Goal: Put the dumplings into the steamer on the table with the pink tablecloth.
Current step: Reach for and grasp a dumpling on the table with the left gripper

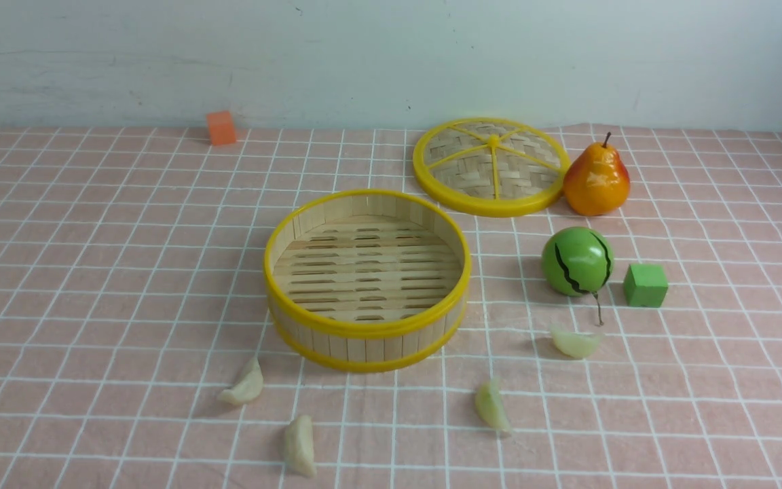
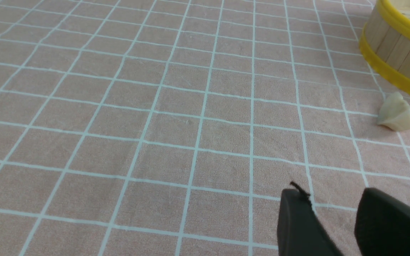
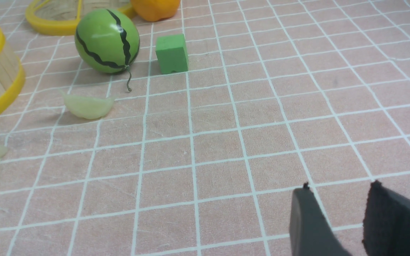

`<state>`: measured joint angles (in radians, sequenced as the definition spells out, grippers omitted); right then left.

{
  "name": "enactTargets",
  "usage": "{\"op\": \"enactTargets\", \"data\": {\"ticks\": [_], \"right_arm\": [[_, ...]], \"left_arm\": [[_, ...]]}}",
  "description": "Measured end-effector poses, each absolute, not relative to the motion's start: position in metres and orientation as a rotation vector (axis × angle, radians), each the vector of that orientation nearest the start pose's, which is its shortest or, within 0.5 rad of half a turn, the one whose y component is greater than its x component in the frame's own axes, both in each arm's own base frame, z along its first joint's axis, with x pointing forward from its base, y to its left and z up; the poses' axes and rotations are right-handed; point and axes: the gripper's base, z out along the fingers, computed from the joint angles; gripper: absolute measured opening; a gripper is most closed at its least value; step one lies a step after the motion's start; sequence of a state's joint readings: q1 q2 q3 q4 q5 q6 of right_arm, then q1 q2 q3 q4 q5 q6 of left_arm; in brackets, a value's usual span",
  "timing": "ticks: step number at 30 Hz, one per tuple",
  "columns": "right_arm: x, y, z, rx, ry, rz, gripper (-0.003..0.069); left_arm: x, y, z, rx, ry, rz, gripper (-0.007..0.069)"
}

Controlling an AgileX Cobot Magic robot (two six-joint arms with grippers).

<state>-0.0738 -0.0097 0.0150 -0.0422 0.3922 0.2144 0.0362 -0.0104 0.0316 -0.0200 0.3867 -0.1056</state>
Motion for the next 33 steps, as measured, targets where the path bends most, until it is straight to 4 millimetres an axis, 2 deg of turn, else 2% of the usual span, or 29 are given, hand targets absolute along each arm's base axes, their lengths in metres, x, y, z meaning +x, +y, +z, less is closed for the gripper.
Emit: {"op": "enactTargets", "data": {"ticks": [18,21,26,30,33], "right_arm": [[0.052,-0.007,0.174,0.213,1.866,0.003,0.0239],[0.052,-0.007,0.174,0.212,1.866,0.001,0.0239],[0.052,-0.007,0.174,0.220,1.866,0.014,0.0239],[0.052,-0.001,0.174,0.360,1.846,0.216,0.0239],[0.052,0.006,0.175,0.523,1.815,0.445,0.0239]], "left_arm": [[0.052,0.001,0.168,-0.146,1.886,-0.067,0.0238],[0.053,0.000,0.172,-0.173,1.844,-0.108,0.0238],[0.056,-0.003,0.182,-0.368,1.707,-0.347,0.0238],[0.057,-0.003,0.196,-0.853,1.412,-0.879,0.0238],[0.057,-0.003,0.199,-1.066,1.271,-1.112,0.0238]]}}
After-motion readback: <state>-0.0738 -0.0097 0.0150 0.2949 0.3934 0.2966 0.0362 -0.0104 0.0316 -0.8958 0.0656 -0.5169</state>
